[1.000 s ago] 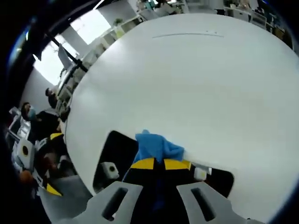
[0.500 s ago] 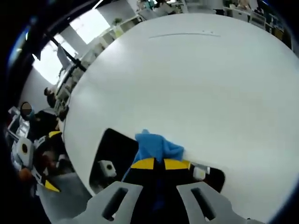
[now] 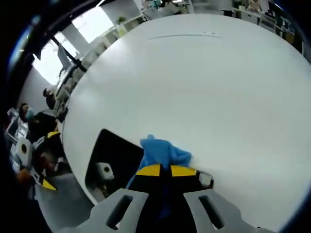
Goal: Wipe the mirror surface with the cleaning cloth until all visible marks leave the cleaned area.
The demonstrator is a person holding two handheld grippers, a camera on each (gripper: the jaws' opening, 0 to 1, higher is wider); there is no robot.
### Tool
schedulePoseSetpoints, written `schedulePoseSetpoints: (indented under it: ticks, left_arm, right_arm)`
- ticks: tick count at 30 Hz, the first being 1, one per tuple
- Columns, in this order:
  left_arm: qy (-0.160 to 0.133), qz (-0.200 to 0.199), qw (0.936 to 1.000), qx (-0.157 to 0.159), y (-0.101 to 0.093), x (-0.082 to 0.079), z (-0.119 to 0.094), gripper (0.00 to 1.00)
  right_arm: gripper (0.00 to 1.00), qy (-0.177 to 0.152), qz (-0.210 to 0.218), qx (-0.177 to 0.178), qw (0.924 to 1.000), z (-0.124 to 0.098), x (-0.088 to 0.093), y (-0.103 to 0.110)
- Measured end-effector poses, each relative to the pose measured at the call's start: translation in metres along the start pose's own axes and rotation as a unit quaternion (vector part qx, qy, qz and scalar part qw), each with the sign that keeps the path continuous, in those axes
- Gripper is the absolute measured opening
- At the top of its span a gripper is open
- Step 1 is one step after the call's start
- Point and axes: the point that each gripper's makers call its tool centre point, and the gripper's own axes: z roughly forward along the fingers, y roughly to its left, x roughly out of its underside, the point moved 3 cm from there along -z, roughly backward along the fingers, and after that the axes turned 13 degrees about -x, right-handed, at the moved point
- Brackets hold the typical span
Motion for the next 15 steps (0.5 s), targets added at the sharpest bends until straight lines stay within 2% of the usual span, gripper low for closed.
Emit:
schedulePoseSetpoints:
  ticks: [11, 15]
  left_arm:
    - [0.0, -0.001, 1.0, -0.002, -0.0009, -0.0008, 0.0001, 1.0]
    - [-0.001, -0.002, 1.0, -0.002, -0.0006, -0.0006, 0.0003, 1.0]
  right_arm:
    - [0.0, -0.012, -0.007, 0.011, 0.9998, 0.0002, 0.0003, -0.001]
    - [0.0, -0.034, 0.009, 0.018, 0.9992, 0.0003, 0.0015, -0.0008]
